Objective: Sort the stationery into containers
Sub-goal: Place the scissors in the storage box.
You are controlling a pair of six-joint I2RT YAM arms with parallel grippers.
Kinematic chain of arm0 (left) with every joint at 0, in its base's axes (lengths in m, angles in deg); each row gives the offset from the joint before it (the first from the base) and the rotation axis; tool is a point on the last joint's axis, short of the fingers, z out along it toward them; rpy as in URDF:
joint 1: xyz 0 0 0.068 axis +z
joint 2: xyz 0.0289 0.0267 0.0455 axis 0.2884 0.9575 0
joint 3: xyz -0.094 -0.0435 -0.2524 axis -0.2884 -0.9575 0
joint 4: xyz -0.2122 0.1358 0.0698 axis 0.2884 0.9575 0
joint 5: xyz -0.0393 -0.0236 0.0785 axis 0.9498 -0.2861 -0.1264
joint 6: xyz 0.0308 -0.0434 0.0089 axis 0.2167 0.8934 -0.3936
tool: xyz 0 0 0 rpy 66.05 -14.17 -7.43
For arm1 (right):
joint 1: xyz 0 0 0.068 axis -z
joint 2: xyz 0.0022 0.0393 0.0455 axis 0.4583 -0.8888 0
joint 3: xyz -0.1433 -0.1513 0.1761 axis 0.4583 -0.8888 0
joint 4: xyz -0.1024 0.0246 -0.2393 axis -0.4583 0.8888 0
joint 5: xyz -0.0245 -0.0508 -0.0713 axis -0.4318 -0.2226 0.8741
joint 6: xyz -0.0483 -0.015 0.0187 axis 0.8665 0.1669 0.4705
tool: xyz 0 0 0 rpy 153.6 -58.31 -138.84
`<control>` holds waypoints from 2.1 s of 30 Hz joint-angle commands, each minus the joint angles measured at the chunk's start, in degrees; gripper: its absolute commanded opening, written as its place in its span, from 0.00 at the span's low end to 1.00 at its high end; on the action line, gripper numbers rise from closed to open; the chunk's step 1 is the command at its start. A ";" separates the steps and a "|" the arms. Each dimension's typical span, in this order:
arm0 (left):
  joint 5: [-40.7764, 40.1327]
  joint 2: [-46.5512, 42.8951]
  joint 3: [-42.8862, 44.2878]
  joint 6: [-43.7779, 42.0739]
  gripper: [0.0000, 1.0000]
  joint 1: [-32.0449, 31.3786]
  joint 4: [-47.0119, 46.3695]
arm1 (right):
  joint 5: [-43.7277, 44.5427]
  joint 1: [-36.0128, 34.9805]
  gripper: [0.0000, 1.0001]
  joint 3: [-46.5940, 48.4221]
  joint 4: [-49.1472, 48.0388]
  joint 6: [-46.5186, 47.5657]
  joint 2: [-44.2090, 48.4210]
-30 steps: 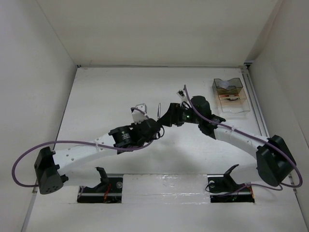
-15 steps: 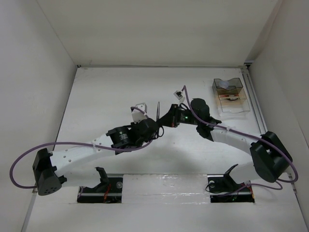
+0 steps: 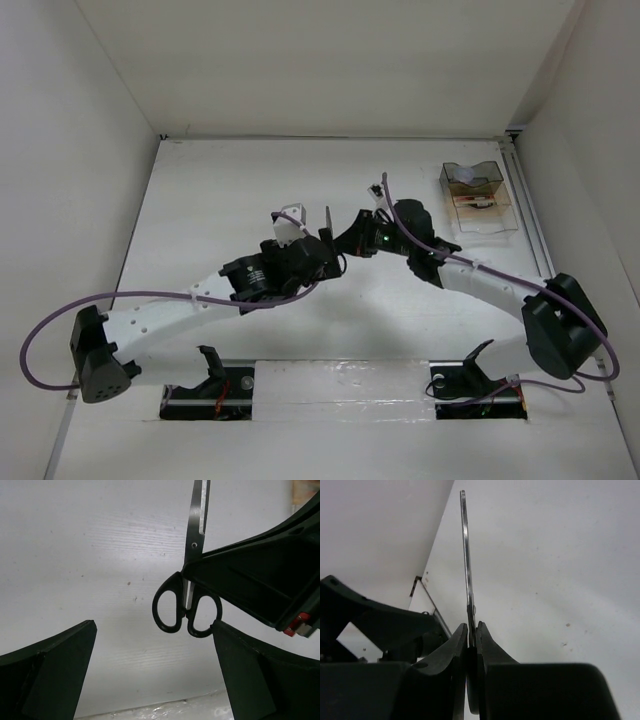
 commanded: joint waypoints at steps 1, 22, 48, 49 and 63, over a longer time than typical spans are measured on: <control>-2.74 -2.13 3.22 0.36 1.00 0.36 1.20 | 6.48 3.11 0.00 4.17 3.22 0.71 2.62; -9.97 -3.72 8.67 4.08 1.00 7.11 20.74 | 40.60 33.68 0.00 12.27 33.53 -14.13 10.97; 1.29 -4.34 5.33 -11.59 1.00 18.47 10.96 | 31.09 55.16 0.00 15.51 36.45 -21.96 -2.30; 0.77 -4.95 5.33 -11.59 1.00 18.47 10.96 | 31.09 55.16 0.00 15.52 37.06 -21.96 -3.17; 0.24 -5.48 4.80 -11.06 1.00 18.47 10.96 | 35.14 53.49 0.00 14.55 37.60 -20.82 -8.36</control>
